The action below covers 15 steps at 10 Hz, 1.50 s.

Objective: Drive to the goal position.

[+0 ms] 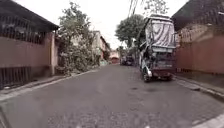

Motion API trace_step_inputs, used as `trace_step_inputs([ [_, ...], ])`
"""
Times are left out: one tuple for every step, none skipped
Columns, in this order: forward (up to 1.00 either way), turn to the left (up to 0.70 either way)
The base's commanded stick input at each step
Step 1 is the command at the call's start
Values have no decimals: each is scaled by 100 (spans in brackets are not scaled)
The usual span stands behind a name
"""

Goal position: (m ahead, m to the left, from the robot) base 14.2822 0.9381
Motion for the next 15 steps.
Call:
trace_step_inputs([
  [70,0],
  [70,0],
  [70,0],
  [70,0],
  [70,0],
  [70,0],
  [70,0],
  [70,0],
  [70,0],
  [70,0],
  [70,0],
  [70,0],
  [70,0],
  [70,0],
  [70,0],
])
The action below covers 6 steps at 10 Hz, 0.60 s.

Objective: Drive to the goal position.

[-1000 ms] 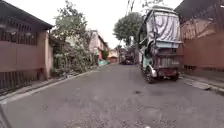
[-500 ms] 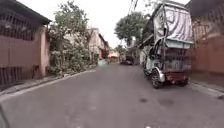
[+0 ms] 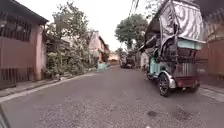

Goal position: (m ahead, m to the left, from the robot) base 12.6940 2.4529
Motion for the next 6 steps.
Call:
trace_step_inputs([
  [70,0],
  [70,0],
  [70,0],
  [70,0],
  [70,0],
  [70,0],
])
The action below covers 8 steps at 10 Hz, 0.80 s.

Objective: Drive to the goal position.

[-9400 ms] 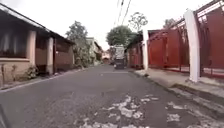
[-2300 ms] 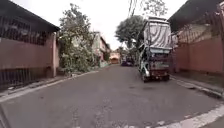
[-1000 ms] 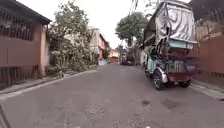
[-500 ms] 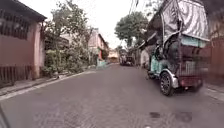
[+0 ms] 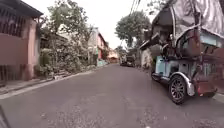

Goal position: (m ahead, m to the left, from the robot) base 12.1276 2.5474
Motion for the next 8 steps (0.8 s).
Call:
trace_step_inputs([
  [70,0],
  [70,0],
  [70,0],
  [70,0],
  [70,0],
  [70,0],
  [70,0],
  [70,0],
])
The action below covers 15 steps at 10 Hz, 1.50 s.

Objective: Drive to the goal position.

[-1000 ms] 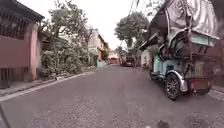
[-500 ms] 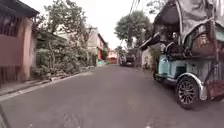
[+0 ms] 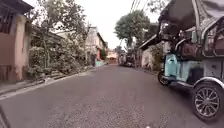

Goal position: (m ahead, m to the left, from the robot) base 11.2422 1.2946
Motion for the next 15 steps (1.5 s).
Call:
trace_step_inputs([
  [70,0],
  [70,0],
  [70,0],
  [70,0],
  [70,0],
  [70,0],
  [70,0],
  [70,0],
  [70,0],
  [70,0],
  [70,0],
  [70,0],
  [70,0],
  [70,0],
  [70,0],
])
